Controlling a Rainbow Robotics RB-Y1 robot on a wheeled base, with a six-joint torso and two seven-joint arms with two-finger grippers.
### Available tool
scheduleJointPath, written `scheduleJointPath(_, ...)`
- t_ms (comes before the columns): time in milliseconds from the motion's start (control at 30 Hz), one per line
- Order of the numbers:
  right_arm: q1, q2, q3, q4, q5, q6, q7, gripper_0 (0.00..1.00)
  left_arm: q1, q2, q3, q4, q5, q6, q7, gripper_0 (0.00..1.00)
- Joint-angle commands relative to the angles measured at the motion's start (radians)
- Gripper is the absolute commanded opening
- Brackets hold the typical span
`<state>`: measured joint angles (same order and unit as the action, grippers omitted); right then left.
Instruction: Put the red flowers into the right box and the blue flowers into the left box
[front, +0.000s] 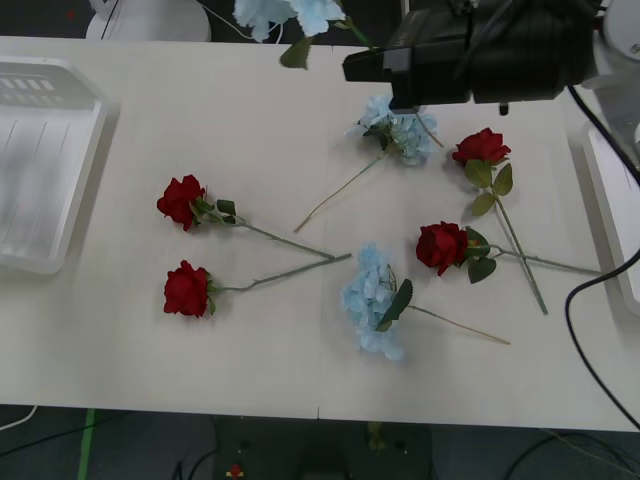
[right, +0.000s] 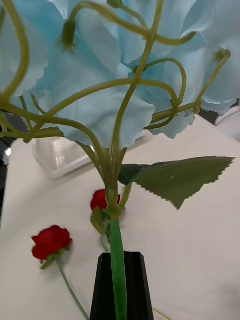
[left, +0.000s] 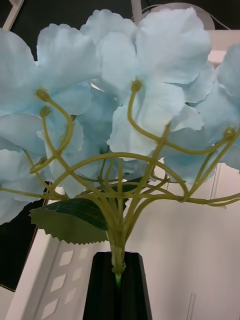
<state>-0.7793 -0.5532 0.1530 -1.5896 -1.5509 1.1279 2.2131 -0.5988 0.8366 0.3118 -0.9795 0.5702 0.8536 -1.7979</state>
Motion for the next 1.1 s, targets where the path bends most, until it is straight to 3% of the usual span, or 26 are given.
scheduleJointPath(33,0.003,0.134,0.003,-0.036,-0.015,-0.025,0.037,0.00,-0.035,-0.007,-0.042,-0.010,0.003,-0.016,-0.051,0.45)
scheduleJointPath(100,0.003,0.176,0.022,-0.032,-0.006,-0.048,0.037,0.00,-0.036,-0.007,-0.048,-0.008,0.013,-0.015,-0.054,0.70)
scheduleJointPath(200,0.003,0.230,0.077,-0.029,0.025,-0.119,0.030,0.00,-0.035,-0.007,-0.053,-0.022,0.079,0.019,-0.066,0.94)
scheduleJointPath(233,0.003,0.243,0.095,-0.023,0.032,-0.137,0.028,0.00,-0.035,-0.007,-0.053,-0.036,0.102,0.042,-0.070,0.96)
scheduleJointPath(367,0.002,0.306,0.154,0.025,0.045,-0.209,0.028,0.00,-0.009,0.001,-0.025,-0.148,0.240,0.191,-0.089,0.96)
scheduleJointPath(500,-0.003,0.355,0.200,0.077,0.046,-0.284,0.033,0.00,0.089,0.025,-0.004,-0.268,0.553,0.283,-0.113,1.00)
scheduleJointPath(833,-0.011,0.438,0.307,0.126,0.045,-0.473,0.033,0.00,0.453,0.030,0.029,-0.415,1.185,0.282,-0.534,1.00)
scheduleJointPath(1100,-0.009,0.463,0.316,0.134,0.034,-0.494,0.034,0.00,0.603,-0.004,-0.073,-0.436,1.645,0.275,-0.907,1.00)
